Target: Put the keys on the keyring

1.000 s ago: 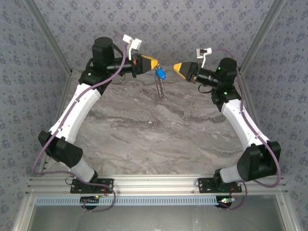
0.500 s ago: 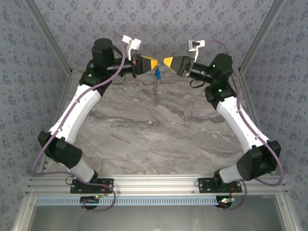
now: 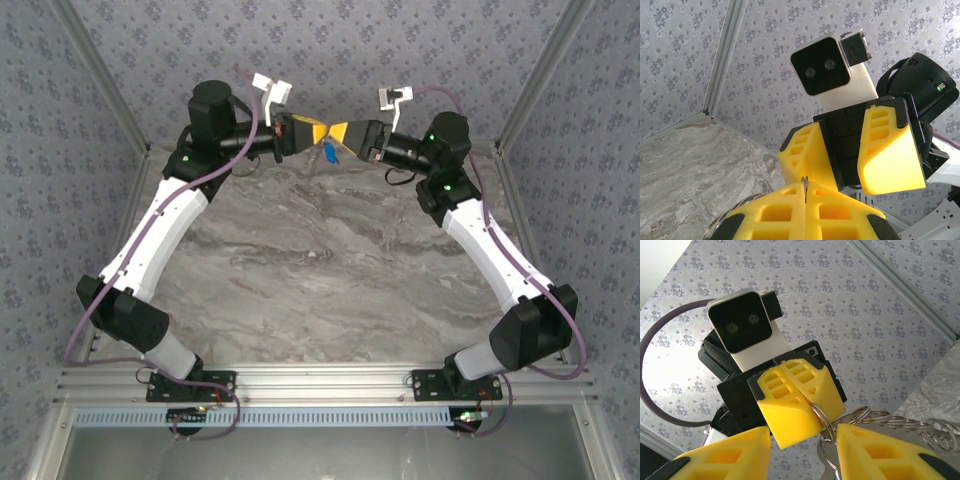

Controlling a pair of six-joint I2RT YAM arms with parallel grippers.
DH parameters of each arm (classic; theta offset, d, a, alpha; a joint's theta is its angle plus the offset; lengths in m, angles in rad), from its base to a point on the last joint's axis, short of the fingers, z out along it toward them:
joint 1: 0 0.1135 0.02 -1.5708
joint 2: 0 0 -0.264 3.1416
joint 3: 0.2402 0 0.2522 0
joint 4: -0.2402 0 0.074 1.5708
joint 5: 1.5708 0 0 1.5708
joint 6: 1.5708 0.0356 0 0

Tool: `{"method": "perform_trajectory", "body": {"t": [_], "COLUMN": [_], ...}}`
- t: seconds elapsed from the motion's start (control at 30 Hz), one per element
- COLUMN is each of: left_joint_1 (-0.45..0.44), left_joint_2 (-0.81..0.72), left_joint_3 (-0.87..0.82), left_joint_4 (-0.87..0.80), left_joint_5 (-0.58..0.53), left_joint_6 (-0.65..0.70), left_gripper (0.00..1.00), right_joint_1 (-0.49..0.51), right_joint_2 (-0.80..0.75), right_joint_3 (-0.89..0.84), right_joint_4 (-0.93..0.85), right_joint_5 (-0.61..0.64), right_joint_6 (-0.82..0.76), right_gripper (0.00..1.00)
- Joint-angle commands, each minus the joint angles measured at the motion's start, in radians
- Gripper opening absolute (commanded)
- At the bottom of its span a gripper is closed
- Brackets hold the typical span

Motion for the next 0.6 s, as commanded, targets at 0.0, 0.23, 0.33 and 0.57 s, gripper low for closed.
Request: {"method": "perform_trajectory", "body": {"t": [0.0, 0.23, 0.33, 0.57], "left_joint_1": [0.0, 0.002, 0.002, 0.004], "left_joint_2": [-0.05, -0.056, -0.058, -0.065], "left_joint_3": [-0.002, -0.009, -0.014, -0.023], "left_joint_4": [0.05, 0.049, 0.05, 0.052], "left_joint_5": [0.01, 0.011, 0.011, 0.01], "left_joint_6": [-0.012, -0.01, -0.009, -0.008], "left_gripper": [0.0, 0.0, 0.0, 0.0], "right_joint_1": [0.01, 0.026, 0.027, -0.001], "right_joint_2": [0.016, 0.035, 0.036, 0.022], "right_joint_3": [0.028, 0.039, 0.039, 0.026], "right_joint_4": [0.016, 0.016, 0.018, 0.023], "right_joint_5": [0.01, 0.009, 0.008, 0.006], "right_joint_6": [-0.015, -0.017, -0.018, -0.009], "right_gripper": [0.41, 0.36, 0.3, 0.3]}}
